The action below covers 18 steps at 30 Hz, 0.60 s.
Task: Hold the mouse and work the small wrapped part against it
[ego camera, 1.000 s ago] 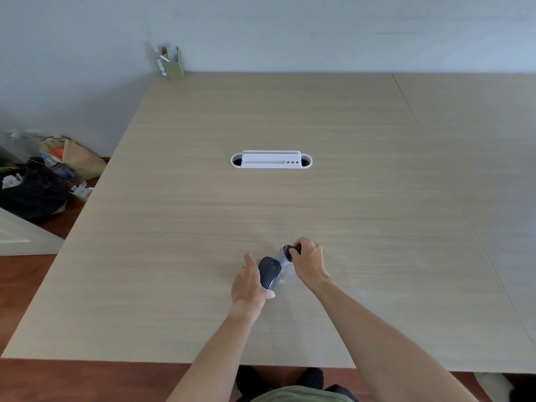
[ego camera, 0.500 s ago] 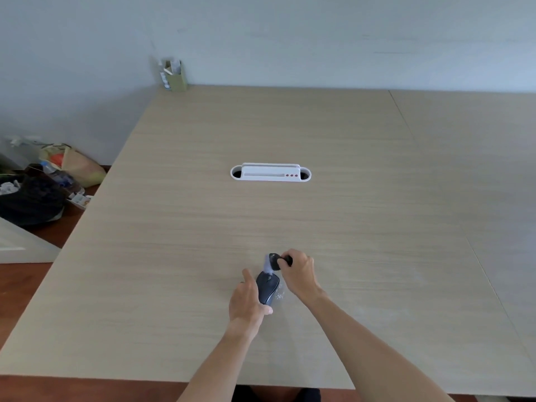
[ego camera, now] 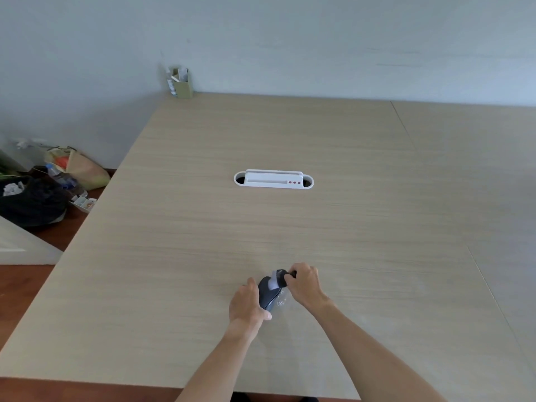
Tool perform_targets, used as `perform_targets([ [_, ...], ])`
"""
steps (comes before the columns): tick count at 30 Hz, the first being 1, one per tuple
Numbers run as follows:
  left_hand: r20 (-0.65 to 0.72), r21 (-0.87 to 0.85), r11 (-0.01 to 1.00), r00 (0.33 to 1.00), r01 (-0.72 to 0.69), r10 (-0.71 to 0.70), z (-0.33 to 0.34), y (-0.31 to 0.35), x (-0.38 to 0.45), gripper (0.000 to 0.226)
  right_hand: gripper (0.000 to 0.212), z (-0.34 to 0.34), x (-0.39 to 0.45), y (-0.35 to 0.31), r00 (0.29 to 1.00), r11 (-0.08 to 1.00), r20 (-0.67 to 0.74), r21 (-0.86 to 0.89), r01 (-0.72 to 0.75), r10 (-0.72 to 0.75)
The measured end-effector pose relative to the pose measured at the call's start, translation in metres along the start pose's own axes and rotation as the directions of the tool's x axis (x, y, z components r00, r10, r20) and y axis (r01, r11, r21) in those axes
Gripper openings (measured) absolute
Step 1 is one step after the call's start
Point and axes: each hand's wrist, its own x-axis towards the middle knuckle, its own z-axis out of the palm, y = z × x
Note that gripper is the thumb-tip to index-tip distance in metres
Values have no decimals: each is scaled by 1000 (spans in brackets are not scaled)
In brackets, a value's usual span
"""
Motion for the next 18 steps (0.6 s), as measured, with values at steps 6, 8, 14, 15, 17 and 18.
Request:
perform_targets([
  [6,-20,-64,998,1000,-11,9,-4,-7,1,60,15,-9,-7,-12,1000,995,8,101,9,-10],
  [8,-24,-64,998,1000,-20,19,-4,-8,0,58,16,-7,-11,-9,997,998,81,64,13,-18],
  [14,-13,-19,999,1000,-29,29,-4,-7,-1,60,19,-6,-10,5,996,1000,-90,-3,-18,17],
  [15,-14,-24,999,999,-31,31,-4,-7,0,60,15,-8,-11,3,995,999,-99,52,-8,13],
  [17,-19,-42,998,999,-39,38,-4,-8,-1,60,15,-11,-16,-3,1000,990,-11,140,7,-5],
  [18,-23,-56,998,999,-42,41,-3,-9,-2,59,16,-11,-19,-5,997,988,76,155,17,-29],
])
